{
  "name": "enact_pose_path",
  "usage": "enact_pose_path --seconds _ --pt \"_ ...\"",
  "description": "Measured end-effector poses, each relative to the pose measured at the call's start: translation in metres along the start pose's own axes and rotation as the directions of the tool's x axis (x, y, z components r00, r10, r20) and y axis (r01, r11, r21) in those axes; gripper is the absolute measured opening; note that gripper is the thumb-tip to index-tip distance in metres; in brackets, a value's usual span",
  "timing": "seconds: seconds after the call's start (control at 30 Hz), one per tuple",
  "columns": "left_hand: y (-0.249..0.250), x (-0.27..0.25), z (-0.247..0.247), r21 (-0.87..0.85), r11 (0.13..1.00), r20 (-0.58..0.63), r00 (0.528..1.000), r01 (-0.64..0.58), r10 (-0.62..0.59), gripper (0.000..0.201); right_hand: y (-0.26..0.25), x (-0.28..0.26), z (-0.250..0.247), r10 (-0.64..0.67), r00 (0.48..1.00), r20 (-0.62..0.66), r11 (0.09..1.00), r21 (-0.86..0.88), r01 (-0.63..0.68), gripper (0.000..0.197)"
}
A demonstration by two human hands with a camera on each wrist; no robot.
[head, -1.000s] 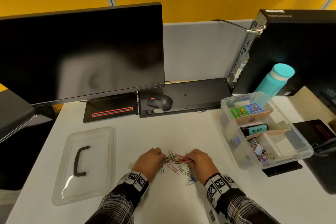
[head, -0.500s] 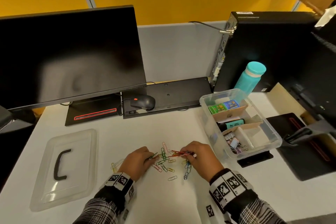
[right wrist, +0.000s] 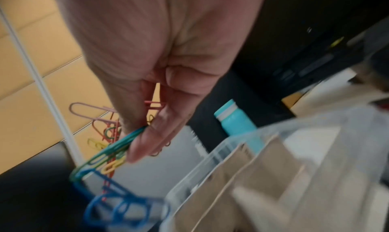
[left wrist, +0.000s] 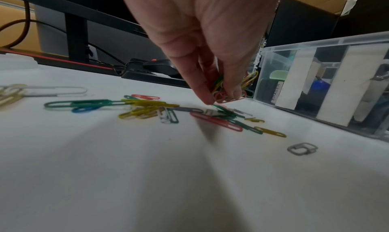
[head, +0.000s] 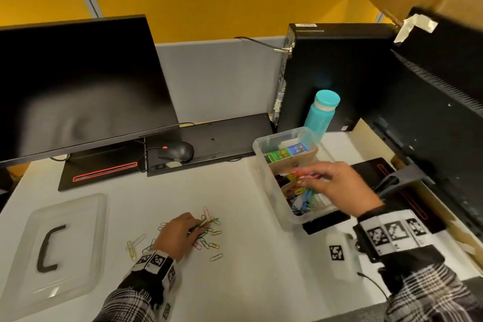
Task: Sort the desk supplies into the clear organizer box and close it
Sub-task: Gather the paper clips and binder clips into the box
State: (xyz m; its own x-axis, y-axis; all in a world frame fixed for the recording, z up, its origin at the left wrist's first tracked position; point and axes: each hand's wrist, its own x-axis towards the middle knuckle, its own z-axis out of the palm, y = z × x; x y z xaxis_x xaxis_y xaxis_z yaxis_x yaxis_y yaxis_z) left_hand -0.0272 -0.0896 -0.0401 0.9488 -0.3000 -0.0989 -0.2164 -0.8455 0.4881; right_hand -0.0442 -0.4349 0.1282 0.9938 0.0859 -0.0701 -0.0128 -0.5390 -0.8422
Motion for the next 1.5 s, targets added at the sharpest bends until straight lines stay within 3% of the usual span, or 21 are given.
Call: enact_pose_path --seconds 0.13,0.27,0.43,0.57,0.7,0.8,0.87,0.93,1.0,1.07,1.13,1.5 --pt "0.003 -0.001 0.003 0.003 1.000 0.021 1.000 0.005 -0.005 0.022 0.027 0.010 -0.042 0.040 0.993 -0.114 0.997 -0.067 -0.048 0.022" --pt "0.006 0.000 0.007 0.014 1.000 0.017 1.000 0.009 -0.009 0.023 0.055 0.017 -0.054 0.057 0.992 -0.114 0.963 -0.256 -0.085 0.018" --pt "0.011 -0.001 0.006 0.009 1.000 0.011 1.000 0.014 -0.014 0.023 0.079 0.029 -0.044 0.088 0.996 0.033 0.774 -0.632 -0.047 0.023" --pt "0.011 0.000 0.005 0.005 1.000 0.013 1.000 0.024 -0.024 0.024 0.080 0.043 -0.022 0.283 0.957 0.069 0.593 -0.796 -0.118 0.023" --pt "0.012 0.000 0.005 -0.002 1.000 0.000 1.000 0.022 -0.022 0.024 0.079 0.048 -0.011 0.332 0.935 0.125 0.643 -0.755 -0.127 0.033" --pt "0.008 -0.002 0.004 -0.007 1.000 -0.008 1.000 0.024 -0.024 0.022 0.079 0.038 -0.016 0.285 0.956 0.067 0.767 -0.614 -0.185 0.031" --pt "0.004 -0.004 0.003 -0.006 0.999 -0.005 0.999 0.042 -0.042 0.023 0.079 0.028 -0.023 0.126 0.986 -0.108 0.856 -0.491 -0.163 0.021" --pt "0.000 -0.006 0.002 -0.008 0.998 -0.007 0.998 0.056 -0.056 0.023 0.085 0.021 -0.028 -0.020 0.934 -0.356 0.876 -0.456 -0.155 0.019" --pt "-0.003 -0.008 0.000 -0.017 0.998 -0.009 0.998 0.063 -0.063 0.024 0.097 0.017 -0.022 0.065 0.890 -0.452 0.880 -0.394 -0.264 0.033" --pt "-0.005 -0.008 -0.002 -0.038 0.996 -0.012 0.997 0.077 -0.078 0.024 0.107 0.015 -0.009 0.245 0.895 -0.373 0.903 -0.249 -0.350 0.042" --pt "-0.006 -0.007 -0.004 -0.049 0.996 -0.016 0.997 0.081 -0.081 0.026 0.109 0.016 0.001 0.301 0.897 -0.323 0.926 -0.127 -0.356 0.044" --pt "-0.016 -0.017 -0.013 -0.049 0.996 -0.034 0.997 0.070 -0.072 0.036 0.089 0.041 0.056 0.169 0.958 -0.234 0.981 -0.059 -0.187 0.043"
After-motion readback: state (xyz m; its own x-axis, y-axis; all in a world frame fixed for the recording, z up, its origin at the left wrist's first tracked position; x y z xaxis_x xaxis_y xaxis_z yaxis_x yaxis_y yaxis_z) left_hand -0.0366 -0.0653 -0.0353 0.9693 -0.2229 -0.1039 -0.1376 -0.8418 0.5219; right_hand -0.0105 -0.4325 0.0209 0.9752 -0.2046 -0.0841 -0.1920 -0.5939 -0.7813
